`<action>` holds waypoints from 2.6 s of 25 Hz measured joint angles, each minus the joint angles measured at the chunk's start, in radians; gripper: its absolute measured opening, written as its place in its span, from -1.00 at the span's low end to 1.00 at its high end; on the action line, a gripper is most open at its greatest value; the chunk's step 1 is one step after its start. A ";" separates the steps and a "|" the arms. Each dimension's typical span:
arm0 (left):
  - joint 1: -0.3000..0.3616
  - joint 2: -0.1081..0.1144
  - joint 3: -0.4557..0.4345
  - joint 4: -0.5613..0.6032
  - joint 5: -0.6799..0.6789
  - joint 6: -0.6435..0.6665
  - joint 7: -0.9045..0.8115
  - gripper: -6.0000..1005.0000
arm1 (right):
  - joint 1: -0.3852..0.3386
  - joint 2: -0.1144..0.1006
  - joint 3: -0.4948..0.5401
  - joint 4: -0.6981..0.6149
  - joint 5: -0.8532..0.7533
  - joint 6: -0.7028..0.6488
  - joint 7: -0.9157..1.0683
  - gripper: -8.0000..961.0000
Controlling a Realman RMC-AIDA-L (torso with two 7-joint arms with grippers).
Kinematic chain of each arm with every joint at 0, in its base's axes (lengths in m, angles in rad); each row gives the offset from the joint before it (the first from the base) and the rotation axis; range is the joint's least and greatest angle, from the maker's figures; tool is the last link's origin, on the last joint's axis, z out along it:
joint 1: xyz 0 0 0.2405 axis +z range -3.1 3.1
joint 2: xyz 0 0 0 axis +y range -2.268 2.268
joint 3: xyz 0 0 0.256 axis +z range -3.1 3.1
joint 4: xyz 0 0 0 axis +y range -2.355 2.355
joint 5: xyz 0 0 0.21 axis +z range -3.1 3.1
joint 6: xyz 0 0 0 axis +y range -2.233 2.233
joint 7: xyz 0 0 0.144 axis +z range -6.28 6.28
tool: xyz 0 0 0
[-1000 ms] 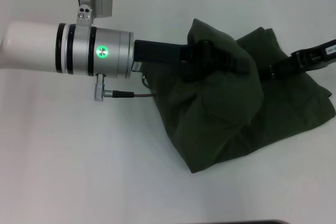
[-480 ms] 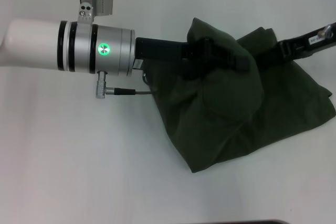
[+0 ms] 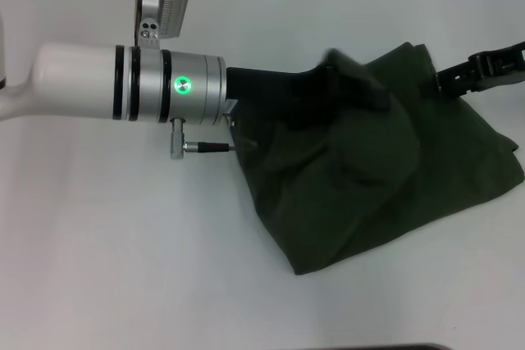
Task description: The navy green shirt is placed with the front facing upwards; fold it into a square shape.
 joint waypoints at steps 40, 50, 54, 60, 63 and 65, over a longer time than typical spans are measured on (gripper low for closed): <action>0.320 0.118 0.052 0.409 -0.035 0.431 -0.158 0.76 | 0.079 0.000 -0.092 -0.013 0.066 -0.136 0.075 0.50; 0.326 0.119 0.032 0.411 -0.035 0.427 -0.148 0.76 | 0.074 -0.007 -0.088 0.007 0.032 -0.023 0.142 0.50; 0.325 0.125 0.010 0.412 -0.035 0.429 -0.149 0.76 | 0.074 0.013 -0.094 0.025 0.025 0.005 0.139 0.50; 0.336 0.134 0.037 0.413 -0.026 0.446 -0.149 0.76 | 0.083 0.022 -0.105 0.064 0.020 0.047 0.143 0.50; 0.358 0.133 0.129 0.413 -0.026 0.455 -0.140 0.76 | 0.087 0.024 -0.110 0.068 0.020 0.054 0.144 0.49; 0.369 0.126 0.168 0.412 -0.026 0.455 -0.132 0.76 | 0.090 0.024 -0.112 0.068 0.020 0.055 0.146 0.49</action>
